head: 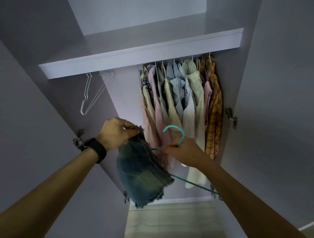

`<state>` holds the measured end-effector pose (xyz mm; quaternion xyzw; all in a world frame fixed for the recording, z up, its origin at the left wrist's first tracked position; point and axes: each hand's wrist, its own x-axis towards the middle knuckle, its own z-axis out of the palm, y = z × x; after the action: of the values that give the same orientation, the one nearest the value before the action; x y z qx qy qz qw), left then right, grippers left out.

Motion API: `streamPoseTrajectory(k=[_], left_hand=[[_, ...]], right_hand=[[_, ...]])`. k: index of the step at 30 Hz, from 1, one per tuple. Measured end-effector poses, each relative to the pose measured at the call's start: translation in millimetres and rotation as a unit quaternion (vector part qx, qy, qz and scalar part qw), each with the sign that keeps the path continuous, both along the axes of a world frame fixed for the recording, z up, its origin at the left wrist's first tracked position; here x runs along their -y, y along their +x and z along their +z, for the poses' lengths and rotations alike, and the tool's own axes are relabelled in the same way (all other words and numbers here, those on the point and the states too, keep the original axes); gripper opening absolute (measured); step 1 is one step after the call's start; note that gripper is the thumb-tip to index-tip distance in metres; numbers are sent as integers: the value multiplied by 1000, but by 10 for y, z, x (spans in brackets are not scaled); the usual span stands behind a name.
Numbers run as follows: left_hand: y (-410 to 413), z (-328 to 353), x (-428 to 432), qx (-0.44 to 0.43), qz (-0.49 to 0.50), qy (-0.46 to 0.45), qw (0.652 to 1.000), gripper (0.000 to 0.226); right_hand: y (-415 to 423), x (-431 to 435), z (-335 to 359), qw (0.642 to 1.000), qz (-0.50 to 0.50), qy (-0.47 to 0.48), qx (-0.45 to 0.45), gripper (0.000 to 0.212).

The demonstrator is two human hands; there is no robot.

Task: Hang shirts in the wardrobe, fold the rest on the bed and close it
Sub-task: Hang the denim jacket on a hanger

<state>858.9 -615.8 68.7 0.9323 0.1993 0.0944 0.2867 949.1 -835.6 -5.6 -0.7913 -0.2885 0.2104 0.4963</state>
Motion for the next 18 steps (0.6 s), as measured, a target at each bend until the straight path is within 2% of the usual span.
streamPoseTrajectory(k=[2, 5, 8, 10, 13, 18], left_hand=[[-58, -72, 136, -22, -45, 16, 999, 8], [-203, -229, 238, -60, -82, 70, 992, 13], [-336, -264, 150, 18, -93, 205, 974, 35], [-345, -189, 78, 28, -105, 266, 958, 36], [-235, -108, -4, -3, -161, 335, 928, 29], [-34, -1, 85, -44, -199, 364, 909, 36]], right_hand=[[-2, -117, 24, 999, -24, 4, 27, 29], [-17, -212, 5, 994, -72, 74, -39, 22], [-51, -220, -80, 983, -77, 144, -85, 19], [-58, -236, -75, 979, -62, 164, -101, 18], [9, -283, 33, 991, -35, 122, -52, 18], [254, -216, 173, 993, -33, 101, 46, 18]])
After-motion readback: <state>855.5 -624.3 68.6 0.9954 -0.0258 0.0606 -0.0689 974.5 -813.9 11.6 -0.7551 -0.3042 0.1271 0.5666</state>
